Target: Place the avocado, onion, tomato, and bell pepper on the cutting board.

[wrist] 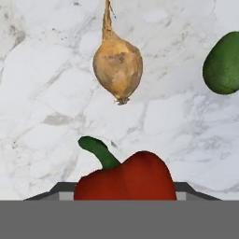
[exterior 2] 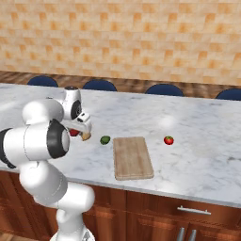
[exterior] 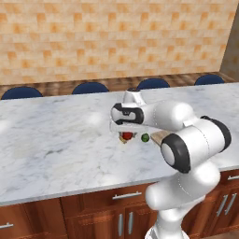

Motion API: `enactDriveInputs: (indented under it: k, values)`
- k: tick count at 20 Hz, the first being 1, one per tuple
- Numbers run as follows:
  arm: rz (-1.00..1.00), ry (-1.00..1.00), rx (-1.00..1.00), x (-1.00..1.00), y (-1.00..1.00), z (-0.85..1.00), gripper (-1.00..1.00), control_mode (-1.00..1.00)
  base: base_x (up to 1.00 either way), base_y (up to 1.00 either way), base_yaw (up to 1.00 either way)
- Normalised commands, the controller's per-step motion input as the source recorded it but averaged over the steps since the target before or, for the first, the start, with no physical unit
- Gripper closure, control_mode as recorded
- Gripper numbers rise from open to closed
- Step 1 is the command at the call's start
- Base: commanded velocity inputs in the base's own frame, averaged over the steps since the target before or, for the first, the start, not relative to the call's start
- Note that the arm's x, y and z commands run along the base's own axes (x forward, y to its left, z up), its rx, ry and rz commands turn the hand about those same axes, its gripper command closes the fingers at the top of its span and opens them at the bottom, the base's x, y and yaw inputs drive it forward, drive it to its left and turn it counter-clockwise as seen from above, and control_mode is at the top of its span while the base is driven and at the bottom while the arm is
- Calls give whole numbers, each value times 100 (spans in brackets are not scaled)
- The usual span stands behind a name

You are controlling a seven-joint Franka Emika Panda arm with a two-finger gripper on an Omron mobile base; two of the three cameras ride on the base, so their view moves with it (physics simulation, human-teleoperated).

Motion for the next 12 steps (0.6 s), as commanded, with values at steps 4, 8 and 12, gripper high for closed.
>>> enactDriveInputs:
  k: [4,8,12]
  values:
    - [0,0,0,-2,-63,14,100,-100,0,0,0]
    - [0,0,0,0,-68,2,100,-100,0,0,0]
    - [0,0,0,0,-67,-4,100,-100,0,0,0]
